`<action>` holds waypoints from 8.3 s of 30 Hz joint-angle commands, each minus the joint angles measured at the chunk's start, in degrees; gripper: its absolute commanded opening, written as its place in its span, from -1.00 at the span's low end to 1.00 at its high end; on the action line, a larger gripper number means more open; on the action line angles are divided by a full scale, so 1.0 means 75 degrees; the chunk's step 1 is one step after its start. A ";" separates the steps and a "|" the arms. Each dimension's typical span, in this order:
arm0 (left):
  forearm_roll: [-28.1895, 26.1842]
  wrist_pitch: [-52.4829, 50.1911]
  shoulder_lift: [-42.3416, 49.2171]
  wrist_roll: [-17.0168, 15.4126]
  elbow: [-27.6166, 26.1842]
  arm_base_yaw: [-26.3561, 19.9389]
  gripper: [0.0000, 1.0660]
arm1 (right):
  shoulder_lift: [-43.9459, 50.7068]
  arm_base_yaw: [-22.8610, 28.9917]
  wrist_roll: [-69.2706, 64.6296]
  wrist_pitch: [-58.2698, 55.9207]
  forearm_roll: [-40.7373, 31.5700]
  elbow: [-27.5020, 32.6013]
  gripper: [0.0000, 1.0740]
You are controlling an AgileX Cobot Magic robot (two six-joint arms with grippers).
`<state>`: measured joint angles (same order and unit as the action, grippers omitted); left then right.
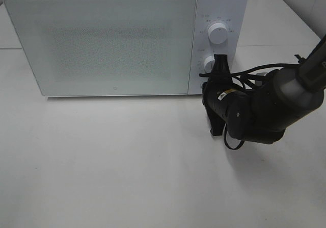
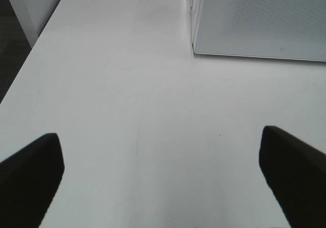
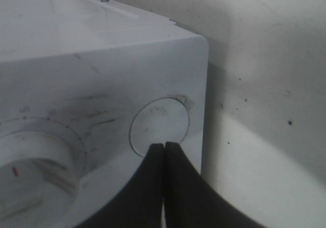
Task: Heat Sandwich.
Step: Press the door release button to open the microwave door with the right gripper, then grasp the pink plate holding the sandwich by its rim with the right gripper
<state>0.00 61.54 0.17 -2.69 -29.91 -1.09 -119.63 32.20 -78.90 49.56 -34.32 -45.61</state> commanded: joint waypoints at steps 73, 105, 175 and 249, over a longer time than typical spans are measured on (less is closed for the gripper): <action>-0.0053 -0.0061 0.0053 0.0000 0.0031 -0.0023 0.88 | -0.0810 -0.0283 0.0214 -0.0023 -0.0435 -0.1818 -1.00; -0.0053 -0.0061 0.0053 0.0000 0.0031 -0.0023 0.88 | 0.0695 0.0145 0.0665 -0.1406 -0.0428 -0.0069 -0.99; -0.0053 -0.0061 0.0053 0.0000 0.0031 -0.0023 0.88 | 0.3667 0.0099 1.9641 -1.2437 0.3400 -0.1367 -0.85; -0.0053 -0.0061 0.0053 0.0000 0.0031 -0.0023 0.88 | 0.0795 0.1222 1.8205 -1.0512 0.5959 -0.5409 0.58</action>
<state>0.00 61.54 0.17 -2.69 -29.91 -1.09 -112.53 41.31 58.61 -29.45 9.97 -84.86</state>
